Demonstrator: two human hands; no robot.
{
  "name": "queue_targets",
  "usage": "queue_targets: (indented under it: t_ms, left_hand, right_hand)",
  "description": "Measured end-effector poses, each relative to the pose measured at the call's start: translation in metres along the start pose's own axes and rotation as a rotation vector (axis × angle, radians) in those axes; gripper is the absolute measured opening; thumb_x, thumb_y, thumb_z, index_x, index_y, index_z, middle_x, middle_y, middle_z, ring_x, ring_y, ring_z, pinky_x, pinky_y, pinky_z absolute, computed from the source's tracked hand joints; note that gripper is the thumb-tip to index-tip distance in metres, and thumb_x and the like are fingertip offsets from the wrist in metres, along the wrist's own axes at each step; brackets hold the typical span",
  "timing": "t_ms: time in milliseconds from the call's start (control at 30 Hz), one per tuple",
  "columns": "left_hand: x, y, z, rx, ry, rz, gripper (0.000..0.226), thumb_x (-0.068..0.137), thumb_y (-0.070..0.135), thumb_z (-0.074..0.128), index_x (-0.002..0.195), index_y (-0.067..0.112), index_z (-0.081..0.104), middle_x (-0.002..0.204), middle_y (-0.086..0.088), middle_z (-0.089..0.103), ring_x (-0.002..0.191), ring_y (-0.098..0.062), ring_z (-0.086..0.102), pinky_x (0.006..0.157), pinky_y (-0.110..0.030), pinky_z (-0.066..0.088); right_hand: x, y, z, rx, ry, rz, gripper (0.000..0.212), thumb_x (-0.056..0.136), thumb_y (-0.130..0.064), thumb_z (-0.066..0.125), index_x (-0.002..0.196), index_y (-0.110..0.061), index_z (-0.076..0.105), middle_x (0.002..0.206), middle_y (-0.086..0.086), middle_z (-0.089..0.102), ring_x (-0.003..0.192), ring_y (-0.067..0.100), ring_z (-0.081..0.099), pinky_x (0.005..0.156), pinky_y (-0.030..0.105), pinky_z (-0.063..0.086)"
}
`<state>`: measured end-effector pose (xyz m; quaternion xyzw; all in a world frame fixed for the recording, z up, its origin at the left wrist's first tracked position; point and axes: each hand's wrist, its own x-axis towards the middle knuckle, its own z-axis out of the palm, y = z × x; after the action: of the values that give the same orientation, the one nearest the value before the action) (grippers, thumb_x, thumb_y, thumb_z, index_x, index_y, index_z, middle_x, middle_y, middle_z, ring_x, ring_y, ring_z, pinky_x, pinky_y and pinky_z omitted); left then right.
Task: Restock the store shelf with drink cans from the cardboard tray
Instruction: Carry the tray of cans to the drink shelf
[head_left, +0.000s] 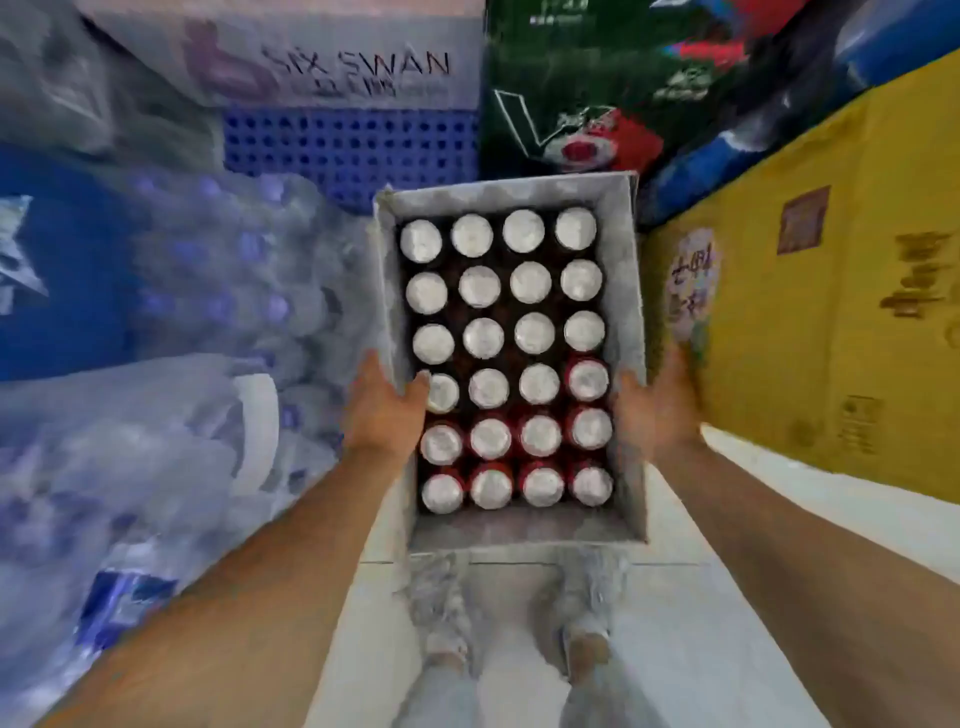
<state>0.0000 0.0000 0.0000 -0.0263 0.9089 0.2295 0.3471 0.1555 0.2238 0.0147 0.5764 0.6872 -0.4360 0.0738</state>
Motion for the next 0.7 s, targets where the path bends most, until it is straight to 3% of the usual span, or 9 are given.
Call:
queue_targets:
  t_ms: [133, 200, 300, 467, 700]
  left_hand:
    - [0.018, -0.003, 0.013, -0.028, -0.008, -0.045, 0.068, 0.091, 0.048, 0.059, 0.148, 0.027, 0.031, 0.139, -0.008, 0.056, 0.128, -0.033, 0.051, 0.107, -0.040, 0.040]
    - [0.023, -0.002, 0.018, -0.023, -0.004, -0.057, 0.064, 0.093, 0.044, 0.059, 0.149, 0.028, 0.032, 0.135, -0.009, 0.059, 0.125, -0.034, 0.053, 0.103, -0.036, 0.040]
    - [0.031, -0.008, 0.024, -0.029, 0.031, -0.045, 0.054, 0.095, 0.037, 0.059, 0.144, 0.025, 0.042, 0.126, -0.010, 0.064, 0.118, -0.034, 0.057, 0.096, -0.033, 0.043]
    - [0.034, -0.017, 0.029, 0.071, 0.146, 0.000, 0.040, 0.098, 0.024, 0.054, 0.133, 0.006, 0.055, 0.119, -0.023, 0.066, 0.112, -0.044, 0.059, 0.093, -0.040, 0.046]
    - [0.030, -0.017, 0.022, 0.050, 0.170, 0.053, 0.032, 0.095, 0.016, 0.056, 0.122, 0.001, 0.062, 0.111, -0.026, 0.068, 0.107, -0.045, 0.061, 0.091, -0.042, 0.048]
  right_hand:
    - [0.037, 0.015, 0.012, 0.017, -0.049, 0.075, 0.081, 0.082, -0.048, 0.059, 0.150, -0.022, 0.024, 0.150, 0.007, 0.041, 0.136, 0.028, 0.041, 0.112, 0.045, 0.035]
    - [0.050, 0.021, 0.018, 0.076, -0.066, 0.101, 0.085, 0.072, -0.058, 0.061, 0.145, -0.023, 0.036, 0.141, 0.004, 0.052, 0.128, 0.025, 0.049, 0.109, 0.043, 0.039]
    - [0.060, 0.027, 0.027, 0.115, -0.086, 0.112, 0.066, 0.085, -0.039, 0.068, 0.142, -0.018, 0.043, 0.134, -0.004, 0.054, 0.123, 0.016, 0.050, 0.108, 0.033, 0.037]
    - [0.063, 0.037, 0.033, 0.046, -0.026, 0.020, 0.040, 0.093, -0.021, 0.059, 0.129, -0.007, 0.055, 0.123, 0.013, 0.064, 0.118, 0.029, 0.057, 0.104, 0.040, 0.043]
    - [0.057, 0.041, 0.028, -0.186, 0.011, -0.088, 0.035, 0.097, -0.019, 0.053, 0.125, 0.001, 0.053, 0.122, 0.023, 0.062, 0.116, 0.038, 0.057, 0.099, 0.041, 0.045]
